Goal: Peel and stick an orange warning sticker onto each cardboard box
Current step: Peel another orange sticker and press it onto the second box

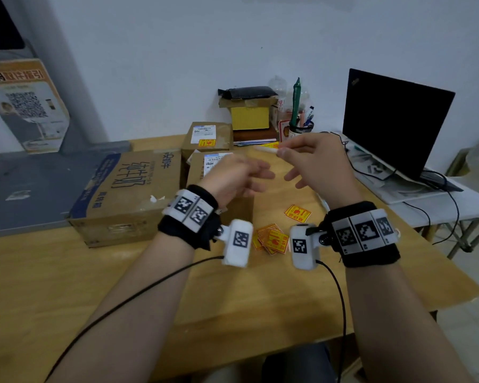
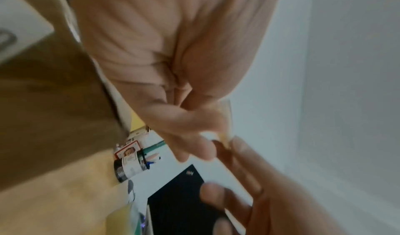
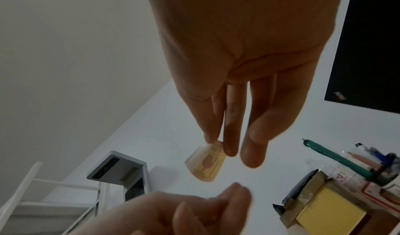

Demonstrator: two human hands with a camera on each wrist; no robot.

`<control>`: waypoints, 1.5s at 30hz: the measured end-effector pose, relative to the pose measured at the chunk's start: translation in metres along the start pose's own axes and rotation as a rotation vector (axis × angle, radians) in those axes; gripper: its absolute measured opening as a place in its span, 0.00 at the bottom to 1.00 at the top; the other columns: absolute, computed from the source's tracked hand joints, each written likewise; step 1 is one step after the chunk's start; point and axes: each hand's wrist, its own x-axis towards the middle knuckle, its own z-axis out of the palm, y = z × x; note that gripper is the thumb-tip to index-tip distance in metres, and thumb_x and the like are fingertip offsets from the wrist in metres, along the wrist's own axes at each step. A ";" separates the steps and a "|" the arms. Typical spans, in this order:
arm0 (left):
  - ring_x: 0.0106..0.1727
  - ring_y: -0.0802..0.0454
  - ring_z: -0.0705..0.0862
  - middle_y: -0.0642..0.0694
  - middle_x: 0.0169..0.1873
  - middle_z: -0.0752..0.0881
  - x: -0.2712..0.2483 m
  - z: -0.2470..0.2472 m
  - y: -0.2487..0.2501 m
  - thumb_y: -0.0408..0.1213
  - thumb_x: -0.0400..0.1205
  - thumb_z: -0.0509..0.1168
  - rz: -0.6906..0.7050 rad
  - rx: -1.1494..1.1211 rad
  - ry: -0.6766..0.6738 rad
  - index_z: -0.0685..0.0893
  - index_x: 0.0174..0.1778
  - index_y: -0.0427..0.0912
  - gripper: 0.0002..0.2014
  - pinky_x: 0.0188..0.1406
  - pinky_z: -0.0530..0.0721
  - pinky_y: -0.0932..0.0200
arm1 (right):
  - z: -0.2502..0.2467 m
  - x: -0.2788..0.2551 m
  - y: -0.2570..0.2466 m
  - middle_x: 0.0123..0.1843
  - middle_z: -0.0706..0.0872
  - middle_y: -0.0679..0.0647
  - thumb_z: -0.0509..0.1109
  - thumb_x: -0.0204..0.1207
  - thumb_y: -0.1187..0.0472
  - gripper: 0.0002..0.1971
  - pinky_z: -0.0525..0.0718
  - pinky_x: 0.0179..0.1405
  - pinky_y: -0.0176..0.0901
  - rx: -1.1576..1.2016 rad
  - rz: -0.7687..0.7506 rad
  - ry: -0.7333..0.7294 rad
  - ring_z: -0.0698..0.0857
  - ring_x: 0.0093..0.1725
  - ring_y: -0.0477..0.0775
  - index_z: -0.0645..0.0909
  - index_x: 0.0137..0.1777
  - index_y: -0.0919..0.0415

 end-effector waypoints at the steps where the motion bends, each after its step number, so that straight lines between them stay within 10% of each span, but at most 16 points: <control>1: 0.22 0.58 0.86 0.45 0.45 0.93 -0.001 -0.011 0.003 0.34 0.92 0.58 -0.007 -0.066 0.058 0.85 0.62 0.36 0.12 0.18 0.78 0.68 | 0.003 -0.001 -0.003 0.45 0.94 0.50 0.77 0.82 0.57 0.01 0.87 0.22 0.44 0.003 -0.008 -0.027 0.92 0.30 0.55 0.90 0.49 0.51; 10: 0.38 0.54 0.88 0.48 0.49 0.91 -0.015 -0.064 0.007 0.44 0.86 0.71 0.109 0.013 0.259 0.90 0.54 0.46 0.08 0.29 0.78 0.63 | 0.041 -0.004 -0.025 0.51 0.92 0.46 0.78 0.81 0.62 0.07 0.92 0.26 0.48 -0.011 -0.066 -0.144 0.93 0.33 0.55 0.88 0.49 0.47; 17: 0.47 0.53 0.88 0.52 0.51 0.94 -0.016 -0.082 -0.004 0.43 0.85 0.72 0.153 -0.028 0.388 0.89 0.62 0.48 0.12 0.38 0.81 0.57 | 0.060 -0.002 -0.025 0.55 0.92 0.48 0.83 0.75 0.57 0.35 0.82 0.18 0.40 0.035 0.016 -0.262 0.88 0.30 0.49 0.74 0.80 0.48; 21: 0.46 0.54 0.87 0.65 0.29 0.91 -0.021 -0.085 -0.001 0.43 0.87 0.69 0.140 -0.070 0.360 0.90 0.56 0.51 0.06 0.47 0.79 0.52 | 0.068 0.002 -0.027 0.47 0.90 0.49 0.78 0.79 0.46 0.19 0.73 0.16 0.38 0.020 0.054 -0.242 0.81 0.28 0.50 0.87 0.67 0.52; 26: 0.52 0.51 0.88 0.56 0.46 0.92 -0.024 -0.088 -0.004 0.47 0.85 0.71 0.122 -0.088 0.310 0.91 0.49 0.53 0.05 0.46 0.79 0.53 | 0.074 0.005 -0.027 0.36 0.86 0.49 0.76 0.82 0.52 0.09 0.70 0.16 0.32 0.083 0.047 -0.153 0.74 0.21 0.43 0.89 0.41 0.52; 39: 0.41 0.57 0.88 0.52 0.54 0.94 -0.033 -0.092 -0.012 0.51 0.86 0.68 0.173 0.092 0.297 0.94 0.57 0.50 0.13 0.38 0.76 0.56 | 0.071 0.010 -0.032 0.39 0.81 0.57 0.75 0.83 0.55 0.08 0.69 0.18 0.39 0.070 0.077 -0.162 0.74 0.30 0.55 0.89 0.45 0.57; 45: 0.38 0.65 0.87 0.55 0.44 0.91 -0.031 -0.090 -0.004 0.42 0.84 0.73 0.222 0.164 0.334 0.93 0.50 0.45 0.06 0.26 0.78 0.76 | 0.069 0.007 -0.032 0.36 0.84 0.49 0.75 0.83 0.55 0.08 0.70 0.17 0.38 0.043 0.052 -0.207 0.75 0.32 0.54 0.87 0.41 0.49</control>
